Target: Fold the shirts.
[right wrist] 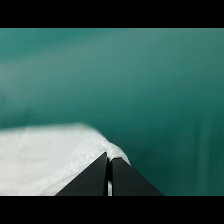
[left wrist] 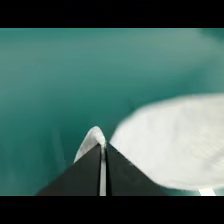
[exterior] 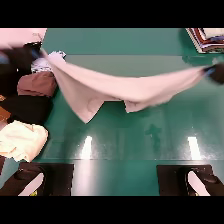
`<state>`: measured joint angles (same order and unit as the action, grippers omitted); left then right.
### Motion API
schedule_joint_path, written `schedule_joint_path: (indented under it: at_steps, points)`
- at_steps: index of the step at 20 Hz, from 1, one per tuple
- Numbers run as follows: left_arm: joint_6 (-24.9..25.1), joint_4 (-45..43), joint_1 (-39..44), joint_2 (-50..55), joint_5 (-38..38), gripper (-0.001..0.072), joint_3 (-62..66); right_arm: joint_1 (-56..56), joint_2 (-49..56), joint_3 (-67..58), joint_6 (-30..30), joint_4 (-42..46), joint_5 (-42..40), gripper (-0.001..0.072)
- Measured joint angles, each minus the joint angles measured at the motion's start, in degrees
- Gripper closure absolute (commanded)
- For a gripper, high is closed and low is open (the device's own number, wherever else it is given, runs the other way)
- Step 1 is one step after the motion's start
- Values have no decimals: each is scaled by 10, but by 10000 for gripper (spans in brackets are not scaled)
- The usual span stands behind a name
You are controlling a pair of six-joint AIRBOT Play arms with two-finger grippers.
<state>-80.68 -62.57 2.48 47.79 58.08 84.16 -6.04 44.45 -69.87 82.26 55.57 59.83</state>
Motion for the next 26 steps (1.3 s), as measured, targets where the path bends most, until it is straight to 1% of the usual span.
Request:
schedule_joint_path:
  at_steps: [3,6,9,12,15,18,22,25,26]
  points:
    - [0,-8,0,-7,5,685,161,-51,-42,-114,-19,0,-13,700]
    - [-5,-10,0,-10,18,685,289,-116,-70,-207,-33,0,-4,700]
    - [-21,-2,0,-11,30,685,372,-186,-79,-289,-39,0,33,700]
    - [-32,18,0,-12,51,685,413,-226,-61,-363,-42,-1,86,701]
    - [-43,16,0,-11,83,685,386,-233,-14,-433,-30,-2,159,701]
    - [-55,-11,0,-2,110,685,286,-214,48,-452,-2,1,237,701]
    - [-61,-32,0,62,128,685,125,-143,144,-377,31,10,311,701]
    - [-63,-41,0,151,129,685,48,-77,227,-297,46,42,336,701]
    - [-63,-41,0,184,117,685,35,-60,257,-275,49,56,337,701]
